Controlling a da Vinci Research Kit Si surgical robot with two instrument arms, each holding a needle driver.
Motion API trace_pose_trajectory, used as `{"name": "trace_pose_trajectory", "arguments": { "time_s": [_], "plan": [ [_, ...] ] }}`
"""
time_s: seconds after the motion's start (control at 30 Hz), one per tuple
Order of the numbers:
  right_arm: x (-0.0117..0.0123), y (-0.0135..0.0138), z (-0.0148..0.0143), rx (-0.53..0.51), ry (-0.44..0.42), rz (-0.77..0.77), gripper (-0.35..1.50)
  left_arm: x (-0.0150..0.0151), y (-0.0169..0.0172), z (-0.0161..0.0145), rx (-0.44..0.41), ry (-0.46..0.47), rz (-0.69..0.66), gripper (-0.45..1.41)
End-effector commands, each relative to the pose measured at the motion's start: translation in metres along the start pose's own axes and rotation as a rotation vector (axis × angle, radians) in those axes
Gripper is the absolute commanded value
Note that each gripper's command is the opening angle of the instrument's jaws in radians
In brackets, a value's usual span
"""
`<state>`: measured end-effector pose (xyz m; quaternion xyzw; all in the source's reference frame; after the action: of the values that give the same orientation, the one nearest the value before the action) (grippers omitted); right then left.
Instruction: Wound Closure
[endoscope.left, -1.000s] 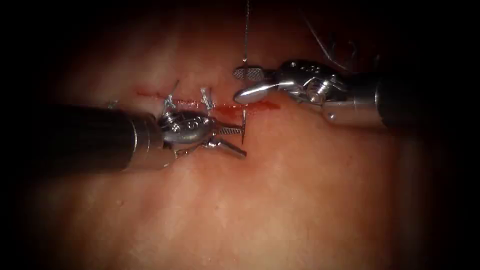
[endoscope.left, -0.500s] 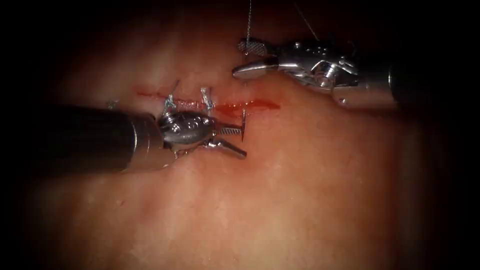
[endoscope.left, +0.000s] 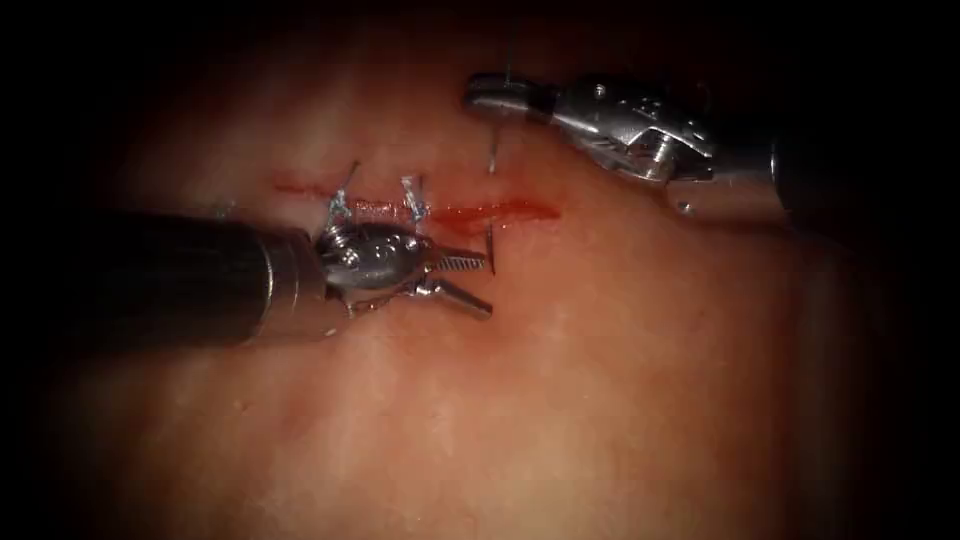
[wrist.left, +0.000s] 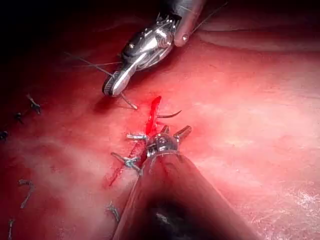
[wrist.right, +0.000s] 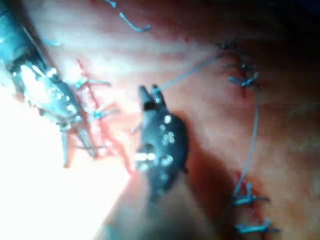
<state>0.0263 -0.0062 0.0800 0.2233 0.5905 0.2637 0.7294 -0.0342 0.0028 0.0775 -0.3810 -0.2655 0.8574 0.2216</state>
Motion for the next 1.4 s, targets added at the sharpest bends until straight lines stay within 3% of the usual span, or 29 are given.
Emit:
{"name": "trace_pose_trajectory", "arguments": {
  "time_s": [0.03,0.33,0.63,0.67,0.77,0.83,1.03,1.2,1.4],
  "plan": [
    [-0.0003,0.0002,0.0010,0.019,-0.001,0.049,-0.35,0.0002,-0.0005,0.0007,0.001,0.001,-0.001,0.42],
    [-0.0017,-0.0023,0.0011,0.135,-0.095,0.204,-0.35,0.0000,-0.0005,0.0004,-0.001,-0.002,0.002,0.42],
    [-0.0017,-0.0031,0.0008,0.154,-0.138,0.227,-0.35,-0.0002,-0.0003,0.0002,-0.003,-0.003,0.002,0.41],
    [-0.0015,-0.0027,0.0008,0.122,-0.125,0.221,-0.15,-0.0001,-0.0002,0.0002,-0.003,-0.002,0.008,0.41],
    [-0.0013,-0.0018,0.0003,0.044,-0.088,0.131,1.11,0.0003,0.0005,-0.0001,-0.005,-0.001,0.045,0.41],
    [-0.0013,-0.0013,-0.0004,0.023,-0.086,0.098,1.28,0.0007,0.0013,-0.0003,-0.007,0.000,0.083,0.41],
    [-0.0018,0.0000,-0.0047,0.042,-0.092,0.085,1.30,0.0022,0.0032,-0.0012,-0.011,0.005,0.247,0.57],
    [-0.0014,0.0007,-0.0079,0.032,-0.073,0.098,1.28,0.0030,0.0035,-0.0017,-0.015,0.006,0.306,0.69],
    [-0.0015,0.0002,-0.0085,0.025,-0.052,0.102,1.21,0.0035,0.0028,-0.0020,0.041,0.026,0.339,0.76]
  ]
}}
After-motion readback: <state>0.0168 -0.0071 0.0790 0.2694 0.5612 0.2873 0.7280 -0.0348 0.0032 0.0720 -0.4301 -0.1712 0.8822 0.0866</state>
